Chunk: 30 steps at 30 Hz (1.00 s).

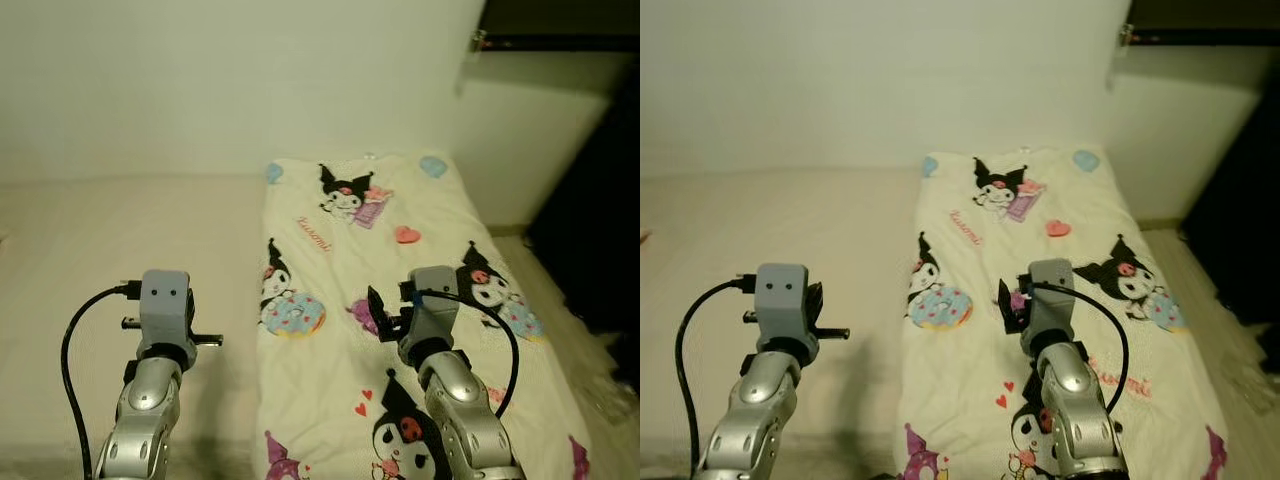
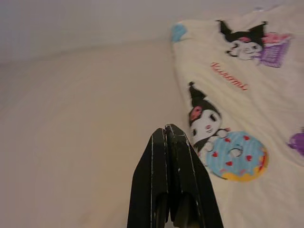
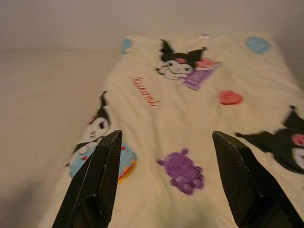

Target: Clean up the room

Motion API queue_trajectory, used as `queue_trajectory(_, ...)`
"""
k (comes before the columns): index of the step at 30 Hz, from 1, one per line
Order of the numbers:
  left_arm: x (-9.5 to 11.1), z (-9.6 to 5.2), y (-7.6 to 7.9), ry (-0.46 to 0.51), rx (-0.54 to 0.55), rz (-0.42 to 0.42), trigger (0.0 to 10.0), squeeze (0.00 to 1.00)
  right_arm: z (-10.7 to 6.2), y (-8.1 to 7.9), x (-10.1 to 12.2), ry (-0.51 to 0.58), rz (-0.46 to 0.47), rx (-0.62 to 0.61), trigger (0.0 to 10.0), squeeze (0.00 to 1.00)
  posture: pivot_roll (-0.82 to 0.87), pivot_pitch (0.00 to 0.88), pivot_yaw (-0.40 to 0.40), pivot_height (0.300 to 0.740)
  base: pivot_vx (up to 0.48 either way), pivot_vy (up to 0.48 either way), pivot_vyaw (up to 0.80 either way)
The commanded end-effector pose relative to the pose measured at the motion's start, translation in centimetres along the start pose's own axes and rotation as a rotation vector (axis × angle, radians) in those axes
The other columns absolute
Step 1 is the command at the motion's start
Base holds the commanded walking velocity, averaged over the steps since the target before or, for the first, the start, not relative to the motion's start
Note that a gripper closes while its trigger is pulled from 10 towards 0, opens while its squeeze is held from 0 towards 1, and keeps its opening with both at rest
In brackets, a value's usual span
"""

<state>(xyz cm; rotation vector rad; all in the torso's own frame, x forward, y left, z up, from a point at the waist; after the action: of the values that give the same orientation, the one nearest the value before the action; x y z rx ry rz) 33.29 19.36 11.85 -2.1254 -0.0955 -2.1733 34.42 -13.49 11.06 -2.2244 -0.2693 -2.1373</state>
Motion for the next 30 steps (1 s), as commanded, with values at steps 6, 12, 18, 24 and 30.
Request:
queue_trajectory(6, -1.8, -0.8, -0.4, -0.056, -0.044, 0.032, 10.0, 0.0, -0.4, -1.8, -2.9, -0.105, 0.01, 0.06, 10.0, 0.0, -0.07, 0.098, 0.04, 0.74, 0.0, 0.0, 0.0)
queue_trajectory(12, -3.1, -1.3, -1.0, -0.1, -0.023, 0.052, 10.0, 0.0, -0.6, -2.3, -3.8, -0.121, -0.017, 0.067, 10.0, 0.0, -0.06, 0.098, 0.037, 0.74, 0.0, 0.0, 0.0)
queue_trajectory(18, -4.4, -1.8, -0.8, -0.137, -0.004, 0.043, 10.0, 0.0, -0.9, -1.6, -4.7, -0.134, 0.013, 0.039, 10.0, 0.0, -0.06, 0.1, 0.029, 0.74, 0.0, 0.0, 0.0)
queue_trajectory(24, -5.1, -1.7, -0.7, -0.158, 0.019, 0.028, 10.0, 0.0, -0.8, -1.0, -5.1, -0.147, 0.019, 0.014, 10.0, 0.0, -0.07, 0.088, 0.016, 0.74, 0.0, 0.0, 0.0)
queue_trajectory(30, -5.3, -1.1, -0.1, -0.169, 0.006, 0.028, 10.0, 0.0, 0.0, -1.1, -4.6, -0.14, 0.003, 0.016, 10.0, 0.0, -0.09, 0.091, 0.024, 0.74, 0.0, 0.0, 0.0)
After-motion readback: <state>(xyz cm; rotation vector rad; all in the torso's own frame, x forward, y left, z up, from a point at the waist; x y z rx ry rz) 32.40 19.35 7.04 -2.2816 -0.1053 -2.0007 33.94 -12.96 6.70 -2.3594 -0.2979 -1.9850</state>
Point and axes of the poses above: a point about 5 cm out from each wrist's last joint towards the gripper, its own z axis pointing out of the wrist towards the gripper, its own x axis along the axis of the wrist's last joint, y = z × x, the point moved 5 cm from there along z, pointing out of the wrist towards the gripper, and after that the axes turned 4 degrees about -z, right-handed, at the moved point
